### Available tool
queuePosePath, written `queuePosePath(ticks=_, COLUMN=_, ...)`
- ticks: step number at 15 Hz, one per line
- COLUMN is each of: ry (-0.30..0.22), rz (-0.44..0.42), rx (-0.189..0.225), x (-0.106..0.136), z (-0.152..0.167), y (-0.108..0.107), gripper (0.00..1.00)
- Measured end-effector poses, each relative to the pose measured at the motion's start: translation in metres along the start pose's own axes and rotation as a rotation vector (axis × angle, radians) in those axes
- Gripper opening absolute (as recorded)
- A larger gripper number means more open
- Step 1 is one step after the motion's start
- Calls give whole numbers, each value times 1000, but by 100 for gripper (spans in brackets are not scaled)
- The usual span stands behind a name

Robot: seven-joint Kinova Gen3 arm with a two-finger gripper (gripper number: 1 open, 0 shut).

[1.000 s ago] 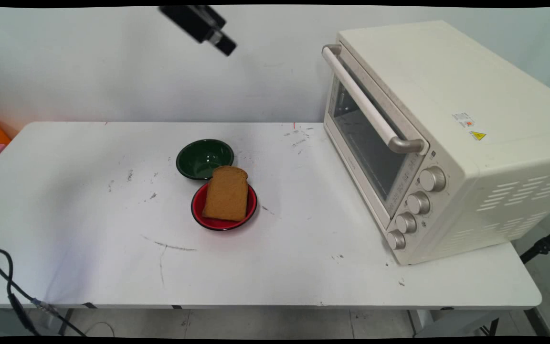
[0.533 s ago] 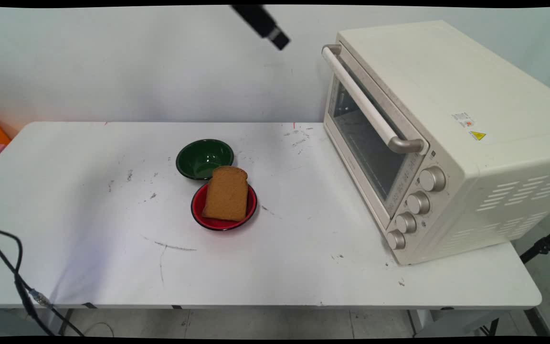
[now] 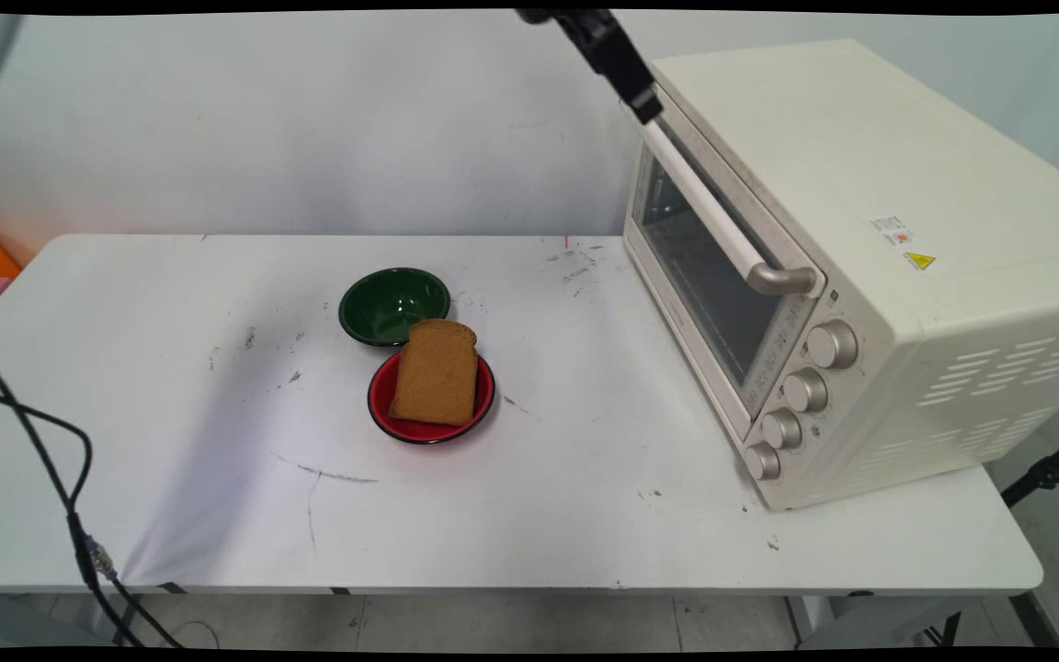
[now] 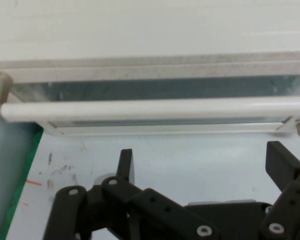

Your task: Open the oven

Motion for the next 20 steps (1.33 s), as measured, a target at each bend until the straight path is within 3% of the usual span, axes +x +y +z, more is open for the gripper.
queuePosePath(ticks=11, ry=-55, rz=18, rx=-23, x=43, z=79, y=0, gripper=100)
queuePosePath(ticks=12, ry=-60, rz=20, rx=-25, x=46, z=86, y=1, gripper=0)
queuePosePath(ticks=20, ry=-85, rz=26, rx=-35, x=59, z=113, y=3, gripper=0)
